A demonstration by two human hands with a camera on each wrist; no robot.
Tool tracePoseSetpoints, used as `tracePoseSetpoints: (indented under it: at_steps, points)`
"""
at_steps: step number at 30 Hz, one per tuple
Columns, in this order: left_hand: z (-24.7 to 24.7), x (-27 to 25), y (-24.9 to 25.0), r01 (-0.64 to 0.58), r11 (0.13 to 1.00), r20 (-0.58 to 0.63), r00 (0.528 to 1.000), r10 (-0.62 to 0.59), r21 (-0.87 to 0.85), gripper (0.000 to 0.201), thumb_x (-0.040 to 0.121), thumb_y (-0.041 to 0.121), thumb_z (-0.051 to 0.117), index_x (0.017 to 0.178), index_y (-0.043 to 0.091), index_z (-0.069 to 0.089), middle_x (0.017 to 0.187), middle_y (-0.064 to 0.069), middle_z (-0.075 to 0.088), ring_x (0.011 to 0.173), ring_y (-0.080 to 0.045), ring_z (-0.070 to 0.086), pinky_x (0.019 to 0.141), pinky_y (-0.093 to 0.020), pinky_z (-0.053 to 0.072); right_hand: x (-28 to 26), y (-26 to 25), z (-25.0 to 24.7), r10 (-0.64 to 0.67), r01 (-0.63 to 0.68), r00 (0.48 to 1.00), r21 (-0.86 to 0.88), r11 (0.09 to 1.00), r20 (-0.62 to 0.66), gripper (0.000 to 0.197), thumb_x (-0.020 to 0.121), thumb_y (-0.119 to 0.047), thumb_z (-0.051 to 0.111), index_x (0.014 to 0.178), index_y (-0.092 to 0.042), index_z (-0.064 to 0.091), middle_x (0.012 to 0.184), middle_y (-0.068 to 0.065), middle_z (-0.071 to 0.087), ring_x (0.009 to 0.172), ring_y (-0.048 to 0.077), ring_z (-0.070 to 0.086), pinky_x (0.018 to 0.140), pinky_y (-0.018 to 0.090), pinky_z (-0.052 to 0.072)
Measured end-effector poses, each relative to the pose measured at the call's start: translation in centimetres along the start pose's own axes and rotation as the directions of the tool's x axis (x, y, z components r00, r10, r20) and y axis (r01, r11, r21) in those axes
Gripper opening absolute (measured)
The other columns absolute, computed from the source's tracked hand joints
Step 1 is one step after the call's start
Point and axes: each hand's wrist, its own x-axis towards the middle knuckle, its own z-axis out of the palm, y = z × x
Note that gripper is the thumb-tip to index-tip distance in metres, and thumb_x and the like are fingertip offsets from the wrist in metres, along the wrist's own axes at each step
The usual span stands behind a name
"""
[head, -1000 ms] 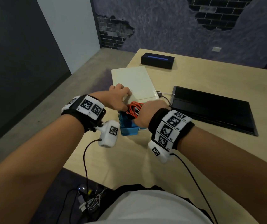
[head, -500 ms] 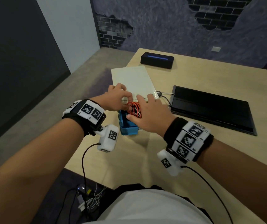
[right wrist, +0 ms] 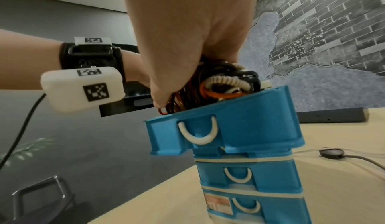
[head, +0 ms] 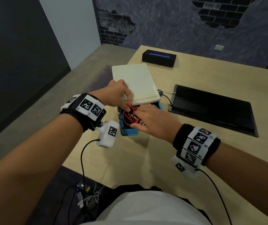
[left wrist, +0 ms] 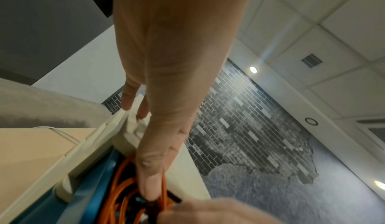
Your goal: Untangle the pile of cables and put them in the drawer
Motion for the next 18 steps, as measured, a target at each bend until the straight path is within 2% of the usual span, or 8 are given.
tracePoseSetpoints:
  at_steps: [2, 5, 7, 10, 14, 18]
  points:
    - [-0.6, -0.2, -0.3, -0.001, 1.000, 0.022, 1.000, 0.002, -0.025, 0.024, 0.061, 0.051, 0.081, 0.071, 0.056, 0.059, 0.119, 0.005, 0.047, 0.118, -0.024, 0.039, 0.104, -0.045, 0.032, 0.3, 0.1, 0.1, 0.011, -0.011, 1.000, 0.011, 1.000, 0.003, 0.049, 0.100, -0.047, 0.043, 0.122, -0.008, 0.059, 0.118, 0.005, 0.060, 0.111, 0.019, 0.050, 0.093, 0.022, 0.028]
    - [-0.9, -0.3, -0.5, 0.012, 0.999, -0.023, 1.000, -0.013, -0.032, 0.021, 0.073, 0.043, 0.077, 0.087, 0.044, 0.062, 0.118, 0.002, 0.048, 0.108, -0.024, 0.043, 0.102, -0.045, 0.037, 0.9, 0.3, 0.4, 0.037, -0.037, 0.999, 0.023, 0.999, 0.006, 0.047, 0.100, -0.047, 0.043, 0.117, -0.007, 0.061, 0.114, 0.006, 0.061, 0.110, 0.020, 0.050, 0.091, 0.024, 0.031]
    - [-0.6, 0.0, -0.5, 0.018, 1.000, -0.079, 0.997, -0.019, -0.019, 0.019, 0.074, 0.039, 0.077, 0.084, 0.038, 0.060, 0.113, 0.002, 0.048, 0.101, -0.023, 0.045, 0.100, -0.045, 0.038, 1.1, 0.4, 0.6, 0.042, -0.042, 0.999, 0.014, 0.999, 0.008, 0.046, 0.100, -0.046, 0.043, 0.112, -0.006, 0.062, 0.109, 0.006, 0.061, 0.106, 0.021, 0.050, 0.089, 0.025, 0.032]
    - [-0.5, 0.2, -0.3, 0.039, 0.999, -0.093, 0.995, -0.040, -0.014, 0.025, 0.072, 0.038, 0.079, 0.079, 0.037, 0.055, 0.109, 0.003, 0.046, 0.102, -0.024, 0.044, 0.101, -0.044, 0.037, 1.0, 0.7, 0.8, 0.052, -0.052, 0.999, 0.064, 0.997, -0.005, 0.043, 0.099, -0.044, 0.046, 0.107, -0.006, 0.064, 0.106, 0.005, 0.061, 0.104, 0.020, 0.050, 0.087, 0.024, 0.033]
    - [-0.1, 0.4, 0.3, 0.057, 0.998, -0.110, 0.992, -0.054, 0.030, 0.040, 0.066, 0.035, 0.083, 0.088, 0.026, 0.051, 0.110, 0.002, 0.040, 0.101, -0.022, 0.034, 0.090, -0.037, 0.039, 0.7, 1.3, 1.1, 0.049, -0.043, 0.998, 0.155, 0.987, -0.031, 0.040, 0.096, -0.045, 0.051, 0.100, -0.008, 0.065, 0.102, 0.002, 0.061, 0.103, 0.018, 0.050, 0.089, 0.028, 0.042]
    - [0.6, 0.4, 1.0, 0.061, 0.992, -0.160, 0.986, -0.044, 0.107, 0.052, 0.063, 0.034, 0.085, 0.099, 0.020, 0.050, 0.115, -0.004, 0.042, 0.107, -0.028, 0.038, 0.084, -0.045, 0.047, 0.5, 1.3, 1.4, 0.035, -0.024, 0.997, 0.160, 0.987, -0.069, 0.037, 0.096, -0.043, 0.053, 0.101, -0.008, 0.064, 0.108, 0.004, 0.060, 0.107, 0.020, 0.049, 0.089, 0.024, 0.035]
